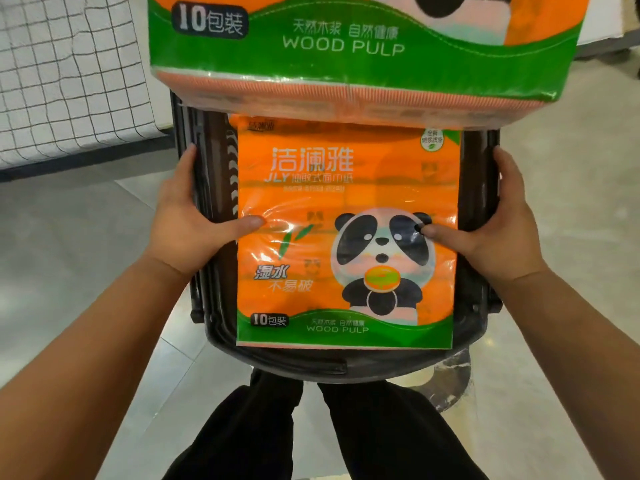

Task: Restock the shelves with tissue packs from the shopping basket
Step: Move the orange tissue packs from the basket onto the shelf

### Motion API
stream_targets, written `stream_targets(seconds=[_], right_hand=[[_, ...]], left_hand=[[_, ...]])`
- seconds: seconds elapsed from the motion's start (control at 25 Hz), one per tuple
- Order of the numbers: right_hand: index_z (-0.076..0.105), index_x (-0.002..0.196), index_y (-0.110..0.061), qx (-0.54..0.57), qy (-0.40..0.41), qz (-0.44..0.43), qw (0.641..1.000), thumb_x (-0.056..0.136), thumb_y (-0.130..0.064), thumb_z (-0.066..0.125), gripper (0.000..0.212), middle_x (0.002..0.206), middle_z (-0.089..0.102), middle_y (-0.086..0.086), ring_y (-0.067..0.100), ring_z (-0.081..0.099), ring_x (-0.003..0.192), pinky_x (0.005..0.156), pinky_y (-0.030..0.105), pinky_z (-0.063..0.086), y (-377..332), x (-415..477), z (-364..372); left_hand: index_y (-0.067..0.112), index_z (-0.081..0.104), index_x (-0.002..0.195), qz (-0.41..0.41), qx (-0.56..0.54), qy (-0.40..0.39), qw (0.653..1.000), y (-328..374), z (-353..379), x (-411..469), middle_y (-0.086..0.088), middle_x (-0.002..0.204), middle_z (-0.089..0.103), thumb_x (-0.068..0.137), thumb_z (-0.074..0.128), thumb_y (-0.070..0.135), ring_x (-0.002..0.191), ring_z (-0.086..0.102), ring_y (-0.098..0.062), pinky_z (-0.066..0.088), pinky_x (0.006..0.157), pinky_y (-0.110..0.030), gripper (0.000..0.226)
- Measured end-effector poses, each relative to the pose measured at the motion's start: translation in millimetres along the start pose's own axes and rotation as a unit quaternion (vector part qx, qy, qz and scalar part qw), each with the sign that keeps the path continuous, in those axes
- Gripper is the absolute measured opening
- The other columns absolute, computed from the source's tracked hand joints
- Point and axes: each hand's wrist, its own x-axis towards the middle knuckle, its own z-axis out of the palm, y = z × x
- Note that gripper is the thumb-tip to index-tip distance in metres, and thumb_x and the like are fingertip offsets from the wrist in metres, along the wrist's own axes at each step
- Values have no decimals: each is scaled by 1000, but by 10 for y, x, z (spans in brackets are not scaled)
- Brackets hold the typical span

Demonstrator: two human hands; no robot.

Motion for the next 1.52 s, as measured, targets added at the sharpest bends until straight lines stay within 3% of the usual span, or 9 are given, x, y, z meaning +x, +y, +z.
stream_targets(seconds=[0.12,0.36,0.48,0.64,0.8,0.96,1.16,1.32,1.52], right_hand=[[14,152,-22,1,-6,10,1000,46,-59,82,131,146,45,1,6,44,119,92,19,37,-45,26,-4],[39,137,-8,14,-3,59,998,47,-53,88,111,131,57,11,29,57,114,87,35,45,-83,111,-14],[51,125,-7,9,8,66,998,53,-50,78,89,118,61,8,21,56,98,79,31,43,-88,125,-22],[55,120,-9,20,32,63,997,47,-52,84,90,105,60,-2,17,58,91,72,23,44,-73,47,-7],[52,118,-20,62,56,76,994,48,-50,80,81,101,62,-14,1,64,89,75,21,52,-46,-130,-117],[47,130,-21,108,73,83,988,50,-48,81,91,105,58,-22,-7,60,92,76,13,51,-242,-390,-353],[44,134,-25,157,118,113,974,51,-47,83,94,116,61,-10,11,63,105,89,33,55,-747,-1056,-825],[37,141,-25,182,179,139,957,50,-45,82,103,112,58,-13,8,60,100,88,27,50,-1202,-1840,-1135],[33,143,-26,225,274,186,916,49,-46,81,108,125,54,-3,14,56,107,88,28,46,-1758,-3105,-1231]], left_hand=[[35,24,146,7,-15,-17,1000,-21,-38,21,6,147,40,44,81,73,135,40,-11,37,110,-50,123],[24,18,152,11,-50,-8,999,62,15,-20,5,148,41,47,85,66,136,39,-9,35,112,-47,131],[27,20,152,9,-65,-5,998,51,43,-62,6,146,44,50,86,64,135,42,-10,38,110,-49,127],[30,29,148,23,-68,11,997,68,60,-95,7,141,48,51,85,62,130,47,-10,42,106,-48,116],[33,33,145,56,-88,-14,994,325,-7,-107,10,138,52,58,88,38,127,52,-10,46,101,-49,102],[35,35,144,64,-80,-39,994,616,-212,-172,8,138,54,59,90,31,126,53,-14,47,98,-49,101],[48,34,136,93,-70,-70,991,1385,-548,-477,29,126,54,60,85,22,118,52,9,48,88,-17,95],[55,37,131,151,-6,-123,981,2059,-930,-822,40,117,55,56,90,34,112,52,16,45,87,-12,94],[59,37,115,223,39,-211,951,2725,-1378,-1398,46,99,57,64,81,19,97,51,27,40,71,5,78]])
